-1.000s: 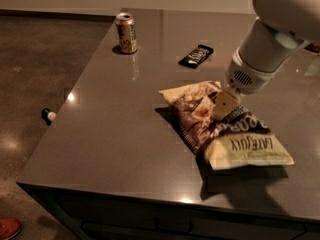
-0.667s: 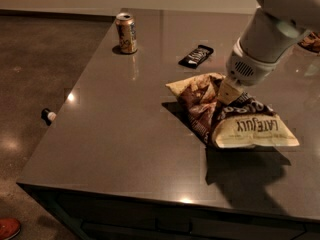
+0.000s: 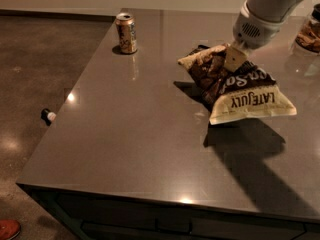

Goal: Move brown chip bag near rxbar chocolate

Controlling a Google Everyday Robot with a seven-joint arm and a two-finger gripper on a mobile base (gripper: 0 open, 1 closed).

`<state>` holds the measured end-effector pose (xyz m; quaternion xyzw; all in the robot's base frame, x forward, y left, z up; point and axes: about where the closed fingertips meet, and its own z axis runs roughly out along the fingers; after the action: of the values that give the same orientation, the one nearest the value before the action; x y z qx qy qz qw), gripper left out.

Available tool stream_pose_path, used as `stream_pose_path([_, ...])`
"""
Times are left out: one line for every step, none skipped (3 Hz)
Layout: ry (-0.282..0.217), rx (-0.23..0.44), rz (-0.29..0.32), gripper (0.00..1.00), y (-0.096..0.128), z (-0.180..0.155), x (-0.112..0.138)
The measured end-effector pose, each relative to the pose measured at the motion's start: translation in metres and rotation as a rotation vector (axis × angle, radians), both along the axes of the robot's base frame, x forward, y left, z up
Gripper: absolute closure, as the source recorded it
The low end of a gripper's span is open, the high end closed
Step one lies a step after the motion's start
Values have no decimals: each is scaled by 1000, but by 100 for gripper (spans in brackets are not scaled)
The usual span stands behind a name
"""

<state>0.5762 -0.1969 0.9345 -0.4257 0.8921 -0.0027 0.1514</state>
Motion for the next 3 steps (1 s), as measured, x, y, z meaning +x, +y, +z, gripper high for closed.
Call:
stream_pose_path([-47, 0, 0, 98, -18, 23, 40])
stream_pose_path([-77, -5, -20, 77, -29, 32, 59])
stream_pose_path([-110, -12, -55, 53, -44, 39, 72])
